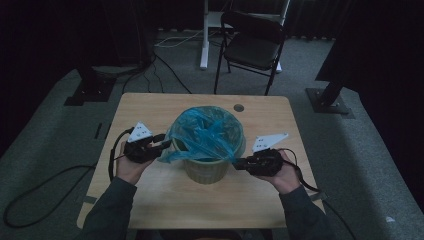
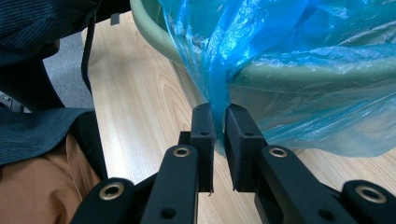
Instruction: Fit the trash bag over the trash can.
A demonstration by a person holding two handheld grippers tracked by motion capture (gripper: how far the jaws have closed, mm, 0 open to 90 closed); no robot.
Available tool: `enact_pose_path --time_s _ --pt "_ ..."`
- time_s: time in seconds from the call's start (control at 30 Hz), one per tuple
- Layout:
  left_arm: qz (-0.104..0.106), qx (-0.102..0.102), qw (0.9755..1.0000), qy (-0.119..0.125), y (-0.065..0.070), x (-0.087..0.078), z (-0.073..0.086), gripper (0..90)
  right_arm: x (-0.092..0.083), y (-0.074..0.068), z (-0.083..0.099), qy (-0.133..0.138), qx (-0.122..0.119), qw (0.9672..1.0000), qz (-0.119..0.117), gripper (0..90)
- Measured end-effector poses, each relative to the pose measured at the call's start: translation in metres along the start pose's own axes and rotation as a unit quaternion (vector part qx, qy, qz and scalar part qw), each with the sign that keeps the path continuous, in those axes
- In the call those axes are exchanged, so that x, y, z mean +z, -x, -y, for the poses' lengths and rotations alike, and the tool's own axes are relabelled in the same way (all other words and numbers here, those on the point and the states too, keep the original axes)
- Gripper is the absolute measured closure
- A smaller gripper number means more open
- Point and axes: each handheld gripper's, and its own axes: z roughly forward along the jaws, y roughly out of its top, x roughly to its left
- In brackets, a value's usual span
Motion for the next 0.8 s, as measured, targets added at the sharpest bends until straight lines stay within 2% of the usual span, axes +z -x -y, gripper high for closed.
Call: enact_pose_path --time_s 0.13,0.2,0.23,0.3,0.53,0.57,0.6,0.8 --pt "-0.005 -0.001 1.0000 -0.005 0.001 0.006 -0.004 68.3 0.001 0.000 0.000 -0.001 -0.002 1.0000 -0.001 81.9" --pt "-0.003 0.001 1.0000 -0.002 0.003 0.008 -0.006 76.4 0.001 -0.001 0.000 0.000 -0.002 1.0000 -0.001 81.9" --pt "-0.004 0.006 1.0000 0.000 0.005 0.007 -0.007 76.4 0.001 -0.001 -0.001 0.001 -0.002 1.0000 -0.001 81.9" --pt "-0.006 0.014 0.9999 0.005 0.008 0.005 -0.007 88.5 -0.001 -0.001 -0.001 0.003 -0.002 1.0000 -0.002 82.0" --pt "-0.002 0.015 0.9998 0.015 0.010 -0.005 -0.002 89.8 -0.007 -0.002 0.000 0.012 0.000 0.9999 -0.009 79.5" --pt "0.000 0.016 0.9997 0.018 0.011 -0.009 0.000 89.7 -0.008 -0.001 -0.001 0.018 -0.002 0.9997 -0.019 70.5" --pt "0.000 0.016 0.9997 0.018 0.011 -0.009 0.000 89.8 -0.008 -0.001 -0.001 0.020 -0.002 0.9996 -0.020 67.8" --pt "0.003 0.019 0.9996 0.020 0.013 -0.016 0.005 89.7 -0.015 0.000 -0.005 0.048 0.003 0.9986 -0.023 61.5"
